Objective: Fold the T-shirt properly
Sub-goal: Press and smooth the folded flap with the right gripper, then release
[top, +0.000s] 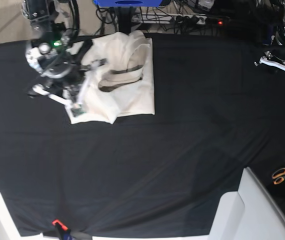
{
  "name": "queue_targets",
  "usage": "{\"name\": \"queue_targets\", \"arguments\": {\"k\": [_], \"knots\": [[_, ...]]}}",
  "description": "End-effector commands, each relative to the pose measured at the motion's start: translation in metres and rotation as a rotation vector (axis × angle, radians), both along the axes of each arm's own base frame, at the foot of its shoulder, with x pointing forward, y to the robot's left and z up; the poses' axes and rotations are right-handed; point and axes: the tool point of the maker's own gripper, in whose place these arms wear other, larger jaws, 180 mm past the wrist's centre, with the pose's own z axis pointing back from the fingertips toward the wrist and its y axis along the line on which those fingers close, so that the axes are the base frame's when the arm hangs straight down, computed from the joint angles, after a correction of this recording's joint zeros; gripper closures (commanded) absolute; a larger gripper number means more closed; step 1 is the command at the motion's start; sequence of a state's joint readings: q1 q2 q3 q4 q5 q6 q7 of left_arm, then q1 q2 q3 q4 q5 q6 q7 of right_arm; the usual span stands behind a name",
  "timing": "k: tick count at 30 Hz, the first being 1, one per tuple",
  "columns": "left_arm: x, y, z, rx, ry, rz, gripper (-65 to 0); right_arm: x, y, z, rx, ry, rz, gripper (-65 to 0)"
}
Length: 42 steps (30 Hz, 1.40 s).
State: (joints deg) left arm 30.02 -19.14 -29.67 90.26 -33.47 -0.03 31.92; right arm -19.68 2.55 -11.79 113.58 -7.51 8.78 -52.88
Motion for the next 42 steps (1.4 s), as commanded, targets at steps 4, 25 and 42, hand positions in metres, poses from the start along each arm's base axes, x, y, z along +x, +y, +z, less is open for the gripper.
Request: {"name": "queue_targets", "arguments": {"k": [4,25,42], "knots": [[0.011,0.005,0.011,0.024,-0.040,-0.013,0.0,-0.007,-0.002,-0.023,0.000,0.058,-0.006,-0.5],[0.008,0.004,0.010,0.023,-0.034,-0.013,0.0,0.020,0.087,-0.050,0.175,0.142,0.170,-0.5],[0.008,0.004,0.010,0.022,-0.034,-0.012,0.0,0.054,0.168,-0.053,0.183,0.104,0.380,-0.5]]}}
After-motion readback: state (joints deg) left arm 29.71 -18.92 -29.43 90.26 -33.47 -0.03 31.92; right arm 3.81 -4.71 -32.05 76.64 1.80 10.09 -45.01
